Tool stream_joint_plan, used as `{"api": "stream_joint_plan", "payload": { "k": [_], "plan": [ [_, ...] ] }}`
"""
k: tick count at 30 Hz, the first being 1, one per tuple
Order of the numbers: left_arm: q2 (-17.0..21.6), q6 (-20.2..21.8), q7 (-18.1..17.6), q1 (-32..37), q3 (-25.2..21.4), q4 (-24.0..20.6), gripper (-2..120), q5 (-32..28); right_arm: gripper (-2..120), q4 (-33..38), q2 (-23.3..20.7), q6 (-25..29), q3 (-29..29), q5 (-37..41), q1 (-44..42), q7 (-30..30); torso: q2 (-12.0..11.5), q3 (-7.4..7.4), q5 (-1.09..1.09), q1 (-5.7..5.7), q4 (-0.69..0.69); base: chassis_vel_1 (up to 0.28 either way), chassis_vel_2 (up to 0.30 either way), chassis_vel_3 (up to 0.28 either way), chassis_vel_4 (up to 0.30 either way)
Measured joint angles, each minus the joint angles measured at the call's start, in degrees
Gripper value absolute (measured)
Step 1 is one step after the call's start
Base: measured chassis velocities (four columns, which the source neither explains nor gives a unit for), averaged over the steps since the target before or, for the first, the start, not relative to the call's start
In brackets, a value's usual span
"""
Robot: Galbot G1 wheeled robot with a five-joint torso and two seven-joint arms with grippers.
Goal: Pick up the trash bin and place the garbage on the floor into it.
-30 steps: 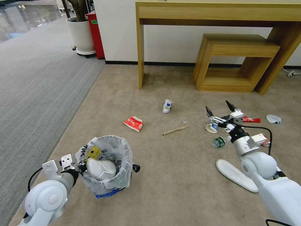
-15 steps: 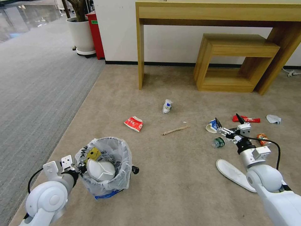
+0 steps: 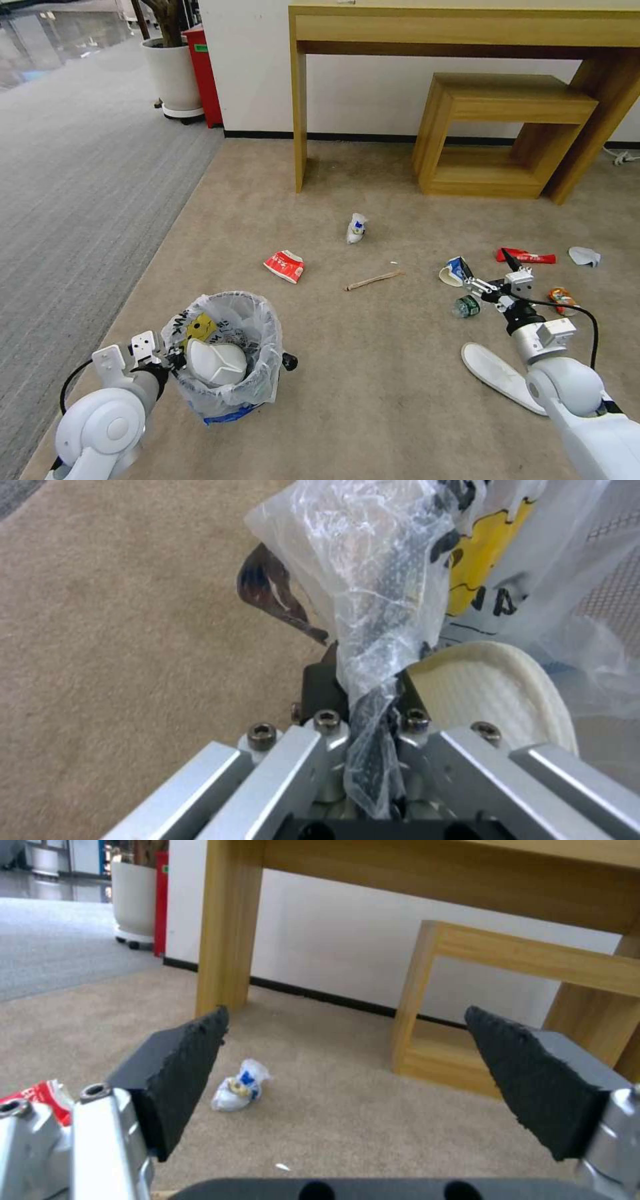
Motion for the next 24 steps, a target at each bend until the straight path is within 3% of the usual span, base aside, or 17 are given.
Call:
{"api": "stream_joint_plan", "payload": {
  "k": [9,15,19,24],
  "plan": [
    [-0.2,-0.1,0.1,0.2,0.0,-0.1,0,0.3,82,-0.2,0.1,0.3,0.0,-0.2,0.0,-0.2,0.0,0.0,0.0,0.0,0.0,-0.022,0.021,0.016,-0.017],
    [-0.4,-0.1,0.2,0.2,0.0,-0.1,0,0.5,82,-0.3,0.2,0.3,-0.2,-0.2,0.2,-0.4,0.0,0.0,0.0,0.0,0.0,0.0,0.0,0.0,0.0],
    [-0.4,-0.1,0.2,0.2,0.0,-0.1,0,0.5,84,-0.7,0.1,0.4,-0.2,-0.2,0.3,-1.0,0.0,0.0,0.0,0.0,0.0,-0.022,0.019,0.02,-0.028],
    [-0.6,-0.1,0.4,0.0,0.1,0.4,0,0.7,98,-3.2,-0.6,1.8,-0.1,-0.4,0.6,-3.5,0.0,0.01,0.0,0.0,0.0,-0.017,0.036,0.022,-0.027]
  ]
}}
